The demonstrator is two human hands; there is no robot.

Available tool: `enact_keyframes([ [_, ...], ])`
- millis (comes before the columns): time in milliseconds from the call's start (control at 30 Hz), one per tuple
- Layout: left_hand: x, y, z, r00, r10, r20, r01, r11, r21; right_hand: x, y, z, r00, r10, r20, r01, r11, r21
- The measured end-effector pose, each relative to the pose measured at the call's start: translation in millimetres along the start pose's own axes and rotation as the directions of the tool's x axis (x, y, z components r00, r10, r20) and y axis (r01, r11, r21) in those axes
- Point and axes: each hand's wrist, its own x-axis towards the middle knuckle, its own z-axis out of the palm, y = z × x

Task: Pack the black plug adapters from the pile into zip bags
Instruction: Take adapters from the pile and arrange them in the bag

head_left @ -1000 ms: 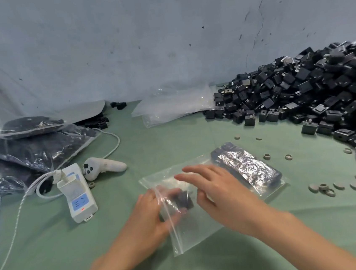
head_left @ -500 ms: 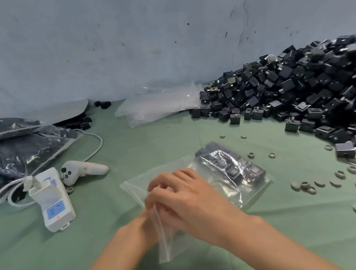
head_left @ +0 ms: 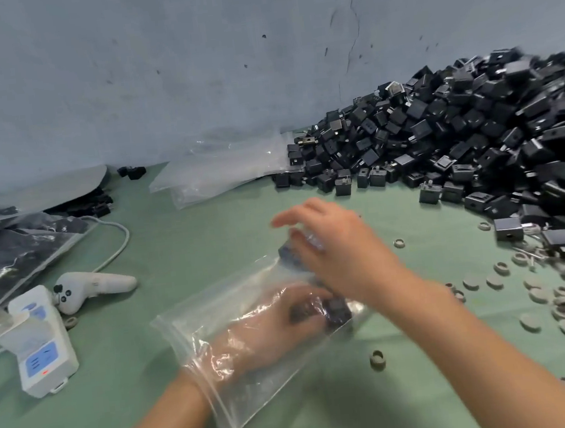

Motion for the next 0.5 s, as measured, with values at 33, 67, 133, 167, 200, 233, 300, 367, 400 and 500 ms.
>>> enact_keyframes([
  [33, 1.3, -2.4, 1.7, 1.000, -0.016, -0.020, 0.016, 1.000, -0.004, 1.4, 14.8, -11.2, 0.991, 0.131, 0.024, -0.131, 0.991, 0.005],
  [67, 2.0, -3.3, 2.6, 0.999, -0.039, -0.027, 0.039, 0.999, 0.004, 0.4, 29.5, -20.8, 0.964, 0.257, 0.063, -0.258, 0.966, 0.005],
  [133, 2.4, -2.6, 5.2, 0.997, -0.080, -0.021, 0.081, 0.996, 0.044, -5.7, 55.9, -36.0, 0.885, 0.445, 0.135, -0.438, 0.895, -0.080],
  [167, 2.4, -2.7, 5.4, 0.998, -0.068, -0.017, 0.069, 0.994, 0.083, -9.4, 66.4, -41.6, 0.844, 0.509, 0.172, -0.489, 0.860, -0.147],
  [200, 2.5, 0.1, 5.7, 0.998, -0.069, -0.015, 0.070, 0.986, 0.152, -12.8, 74.3, -45.3, 0.801, 0.558, 0.216, -0.522, 0.829, -0.203],
  [233, 3.0, 1.5, 5.4, 0.998, -0.059, -0.013, 0.060, 0.967, 0.249, -15.3, 79.1, -46.8, 0.761, 0.593, 0.263, -0.543, 0.804, -0.242],
  [300, 4.8, 1.8, 5.3, 0.999, -0.034, 0.008, 0.029, 0.937, 0.347, -17.9, 83.0, -45.8, 0.705, 0.624, 0.337, -0.560, 0.781, -0.276],
  [367, 9.1, 0.1, 5.1, 0.999, -0.035, -0.007, 0.035, 0.924, 0.381, -18.3, 82.1, -43.8, 0.681, 0.625, 0.381, -0.564, 0.780, -0.272],
  [400, 13.6, -1.0, 4.6, 0.999, -0.046, -0.001, 0.043, 0.916, 0.399, -18.1, 81.5, -43.0, 0.674, 0.623, 0.397, -0.561, 0.781, -0.274],
  [500, 21.8, 3.6, 5.7, 0.996, -0.071, 0.051, 0.048, 0.928, 0.369, -18.1, 81.6, -43.2, 0.663, 0.615, 0.427, -0.548, 0.787, -0.284],
])
